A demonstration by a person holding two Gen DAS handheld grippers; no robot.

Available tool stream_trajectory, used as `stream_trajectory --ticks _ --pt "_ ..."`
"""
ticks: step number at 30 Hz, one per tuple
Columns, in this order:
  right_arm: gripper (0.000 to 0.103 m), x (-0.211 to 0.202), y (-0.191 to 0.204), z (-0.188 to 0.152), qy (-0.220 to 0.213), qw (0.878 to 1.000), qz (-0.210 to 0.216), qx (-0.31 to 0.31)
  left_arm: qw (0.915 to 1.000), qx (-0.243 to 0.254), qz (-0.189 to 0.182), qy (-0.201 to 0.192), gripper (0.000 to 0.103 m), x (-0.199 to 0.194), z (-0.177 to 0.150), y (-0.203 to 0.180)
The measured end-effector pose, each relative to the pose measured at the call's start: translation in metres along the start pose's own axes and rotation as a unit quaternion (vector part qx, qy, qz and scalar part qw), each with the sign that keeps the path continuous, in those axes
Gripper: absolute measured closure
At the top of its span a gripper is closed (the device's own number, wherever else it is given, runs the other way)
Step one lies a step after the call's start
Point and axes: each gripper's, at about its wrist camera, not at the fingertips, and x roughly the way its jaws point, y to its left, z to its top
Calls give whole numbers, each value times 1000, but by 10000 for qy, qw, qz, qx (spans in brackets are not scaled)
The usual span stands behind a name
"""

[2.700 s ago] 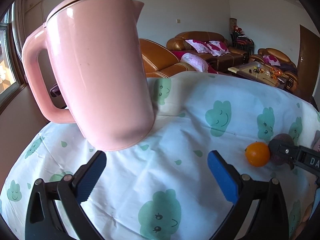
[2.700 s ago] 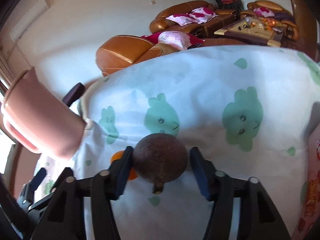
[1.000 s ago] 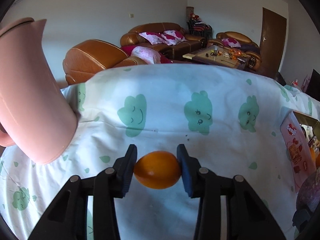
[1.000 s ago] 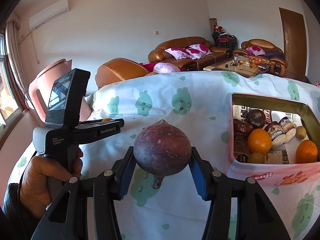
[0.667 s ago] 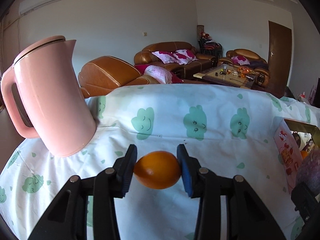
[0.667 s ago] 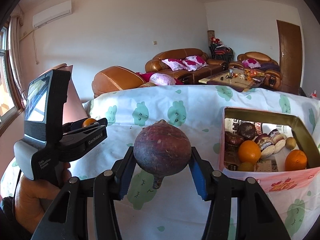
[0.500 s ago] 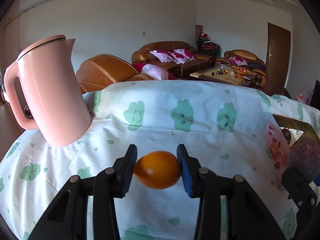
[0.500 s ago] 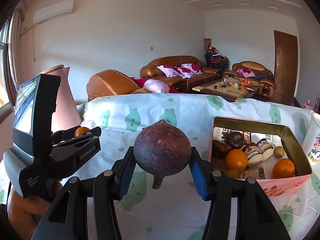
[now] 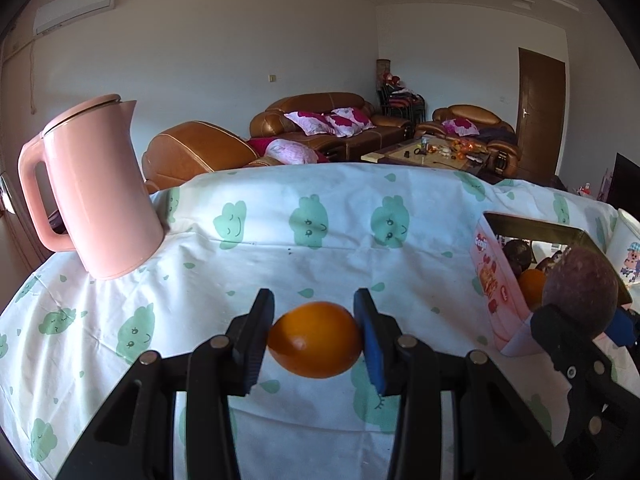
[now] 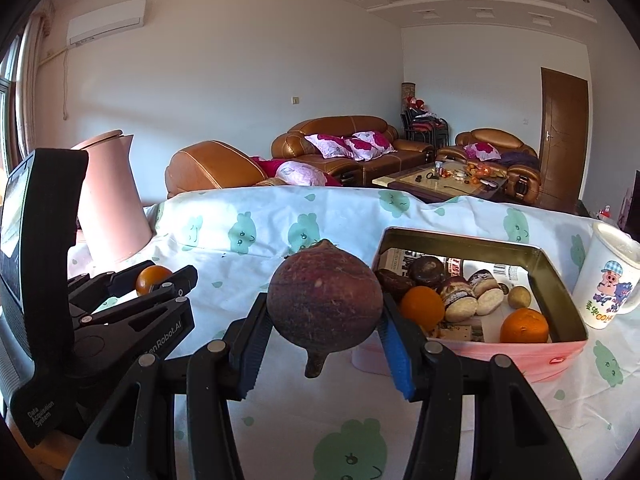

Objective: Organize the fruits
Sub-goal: 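Carry the passion fruit into the tin with the right tool while the left tool carries the mandarin there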

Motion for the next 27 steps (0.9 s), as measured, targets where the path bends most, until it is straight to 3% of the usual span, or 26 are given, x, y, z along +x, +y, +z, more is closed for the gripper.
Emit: stream_trajectory --ticks 27 --pt "49 -31 -83 -3 -294 9980 -567 -28 9974 361 -574 -241 60 -23 -2 -94"
